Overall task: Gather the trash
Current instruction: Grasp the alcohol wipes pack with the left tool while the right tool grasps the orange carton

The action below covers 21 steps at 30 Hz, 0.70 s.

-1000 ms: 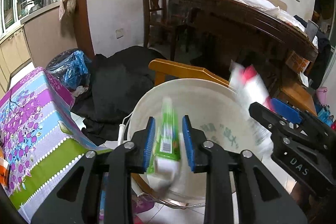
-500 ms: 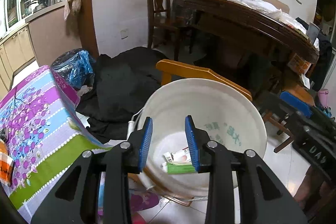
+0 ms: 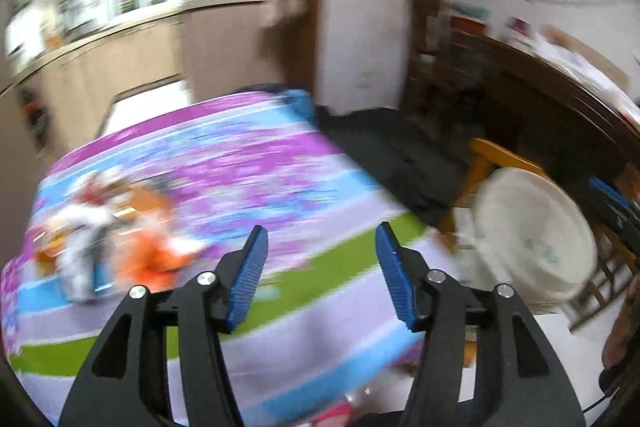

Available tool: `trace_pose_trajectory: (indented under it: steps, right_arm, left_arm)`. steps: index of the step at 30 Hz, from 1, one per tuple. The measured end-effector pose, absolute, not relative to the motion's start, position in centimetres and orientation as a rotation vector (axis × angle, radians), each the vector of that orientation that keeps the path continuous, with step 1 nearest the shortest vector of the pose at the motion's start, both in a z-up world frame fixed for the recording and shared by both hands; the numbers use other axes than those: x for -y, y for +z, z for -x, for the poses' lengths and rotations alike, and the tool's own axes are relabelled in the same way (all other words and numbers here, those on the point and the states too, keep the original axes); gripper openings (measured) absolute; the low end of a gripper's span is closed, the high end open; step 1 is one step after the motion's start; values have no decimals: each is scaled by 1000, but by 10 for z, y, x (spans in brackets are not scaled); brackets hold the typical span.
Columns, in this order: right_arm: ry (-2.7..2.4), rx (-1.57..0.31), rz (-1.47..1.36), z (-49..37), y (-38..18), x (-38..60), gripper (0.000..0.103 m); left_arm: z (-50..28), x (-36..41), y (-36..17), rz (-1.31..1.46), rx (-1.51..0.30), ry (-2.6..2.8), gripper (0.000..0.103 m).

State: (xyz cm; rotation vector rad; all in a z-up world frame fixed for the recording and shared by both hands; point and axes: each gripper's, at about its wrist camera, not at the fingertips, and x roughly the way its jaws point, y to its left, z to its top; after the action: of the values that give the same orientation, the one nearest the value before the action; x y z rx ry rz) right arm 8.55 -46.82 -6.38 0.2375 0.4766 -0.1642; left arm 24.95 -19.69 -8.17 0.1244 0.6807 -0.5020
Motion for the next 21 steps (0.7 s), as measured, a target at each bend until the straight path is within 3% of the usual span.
trace_pose_trajectory:
  steps: [2,9,21]
  right_arm:
    - [-108,-505,-232,-102,-69,444,75]
    - [37,-591,-206,-150,-90,369,76]
    - [308,-774,-383,-239,-133,305,76]
  left_arm:
    - [-267,144,-84,-83,-689,-409,61]
    - [-318,-3,-119,69,-794,-144,65]
    - [-359,-20,-142,159,-841,-226,72]
